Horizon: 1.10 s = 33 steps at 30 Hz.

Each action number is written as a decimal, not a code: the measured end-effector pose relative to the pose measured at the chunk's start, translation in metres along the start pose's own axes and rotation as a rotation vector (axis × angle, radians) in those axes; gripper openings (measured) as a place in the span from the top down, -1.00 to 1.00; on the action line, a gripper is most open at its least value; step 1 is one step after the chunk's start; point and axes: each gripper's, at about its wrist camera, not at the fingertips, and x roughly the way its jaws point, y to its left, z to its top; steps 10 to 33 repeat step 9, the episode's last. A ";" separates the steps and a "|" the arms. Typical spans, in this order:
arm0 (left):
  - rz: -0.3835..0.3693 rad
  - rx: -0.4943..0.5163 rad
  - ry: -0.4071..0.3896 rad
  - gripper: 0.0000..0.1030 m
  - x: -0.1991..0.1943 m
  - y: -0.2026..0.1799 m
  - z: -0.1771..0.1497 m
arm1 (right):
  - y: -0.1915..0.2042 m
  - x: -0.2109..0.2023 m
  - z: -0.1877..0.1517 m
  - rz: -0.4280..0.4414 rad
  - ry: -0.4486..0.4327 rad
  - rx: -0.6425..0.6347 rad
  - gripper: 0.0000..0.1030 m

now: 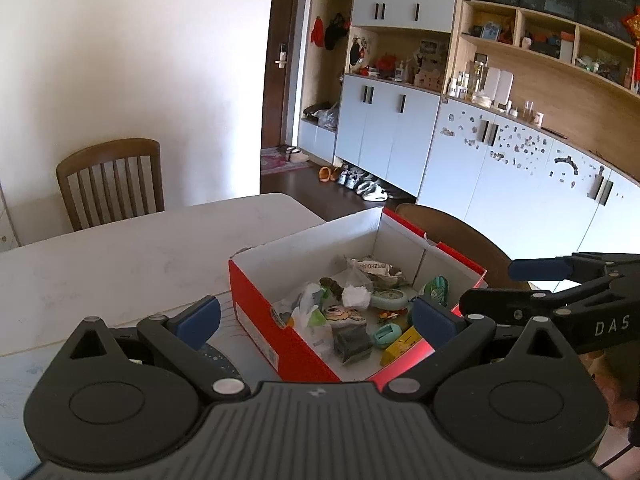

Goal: Organize objects

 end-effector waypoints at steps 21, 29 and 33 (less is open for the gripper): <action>-0.013 -0.001 0.006 -0.99 0.000 0.005 -0.001 | 0.002 0.003 0.001 -0.008 0.003 0.013 -0.98; -0.013 -0.001 0.006 -0.99 0.000 0.005 -0.001 | 0.002 0.003 0.001 -0.008 0.003 0.013 -0.98; -0.013 -0.001 0.006 -0.99 0.000 0.005 -0.001 | 0.002 0.003 0.001 -0.008 0.003 0.013 -0.98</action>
